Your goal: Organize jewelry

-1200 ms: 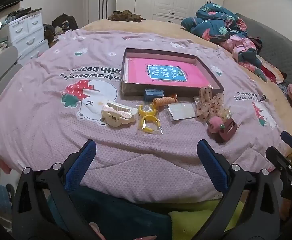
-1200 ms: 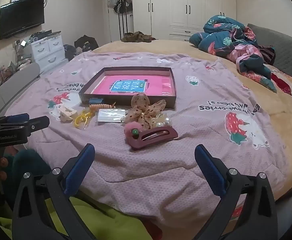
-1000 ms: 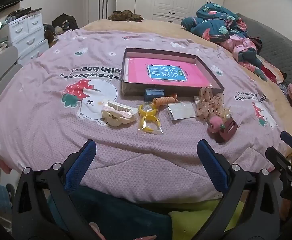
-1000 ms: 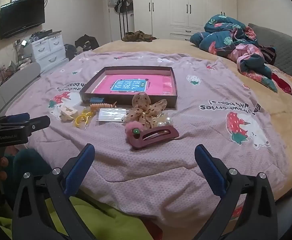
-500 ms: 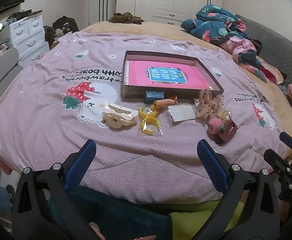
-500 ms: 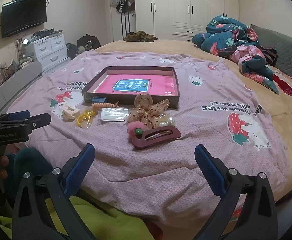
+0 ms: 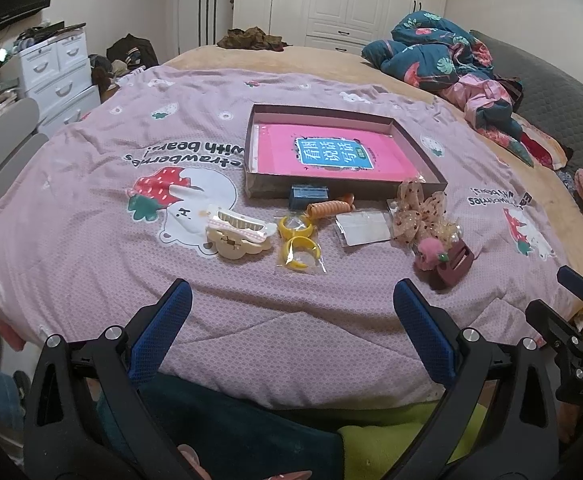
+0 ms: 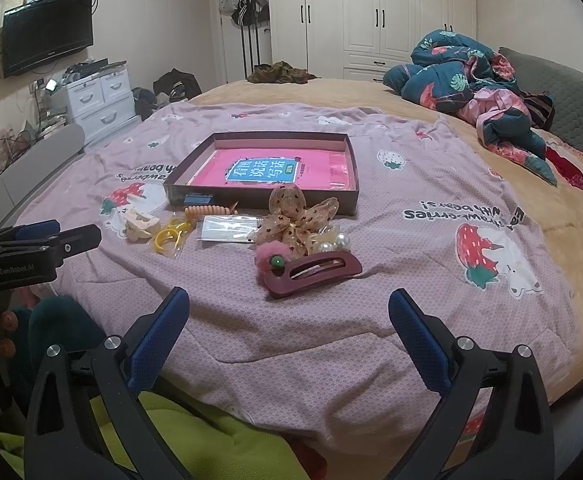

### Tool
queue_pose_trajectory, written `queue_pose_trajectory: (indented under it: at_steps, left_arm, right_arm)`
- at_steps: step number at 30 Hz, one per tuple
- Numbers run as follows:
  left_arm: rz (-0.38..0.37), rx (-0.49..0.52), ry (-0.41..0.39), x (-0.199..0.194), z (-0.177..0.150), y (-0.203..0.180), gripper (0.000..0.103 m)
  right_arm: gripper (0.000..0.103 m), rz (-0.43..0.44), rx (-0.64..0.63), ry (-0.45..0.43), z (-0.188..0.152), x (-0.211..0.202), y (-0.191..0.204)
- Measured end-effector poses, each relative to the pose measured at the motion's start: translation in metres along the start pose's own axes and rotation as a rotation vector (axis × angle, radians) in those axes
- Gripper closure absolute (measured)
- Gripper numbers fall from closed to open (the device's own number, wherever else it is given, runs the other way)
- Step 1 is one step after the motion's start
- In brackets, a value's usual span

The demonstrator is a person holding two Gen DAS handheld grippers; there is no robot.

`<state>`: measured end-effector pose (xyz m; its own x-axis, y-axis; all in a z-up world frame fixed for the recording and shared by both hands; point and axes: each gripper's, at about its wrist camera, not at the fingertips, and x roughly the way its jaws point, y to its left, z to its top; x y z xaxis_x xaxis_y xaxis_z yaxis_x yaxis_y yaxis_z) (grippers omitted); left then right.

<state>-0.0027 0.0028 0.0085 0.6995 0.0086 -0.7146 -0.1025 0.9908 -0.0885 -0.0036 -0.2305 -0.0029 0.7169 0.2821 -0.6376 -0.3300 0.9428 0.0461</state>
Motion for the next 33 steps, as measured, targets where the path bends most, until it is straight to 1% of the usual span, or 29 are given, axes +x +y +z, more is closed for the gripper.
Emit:
queue_pose_trajectory:
  at_steps: [24, 29, 33]
  left_arm:
    - [0.010, -0.003, -0.005, -0.001, 0.001, 0.002, 0.009]
    - [0.018, -0.026, -0.002, 0.002, 0.001, 0.012, 0.008]
    - [0.036, -0.054, 0.000, 0.006, -0.001, 0.024, 0.008]
  right_arm:
    - [0.004, -0.001, -0.009, 0.006, 0.000, 0.003, 0.002]
    - [0.004, 0.014, -0.023, 0.016, 0.002, 0.009, 0.012]
    - [0.004, 0.033, -0.033, 0.034, 0.006, 0.022, 0.014]
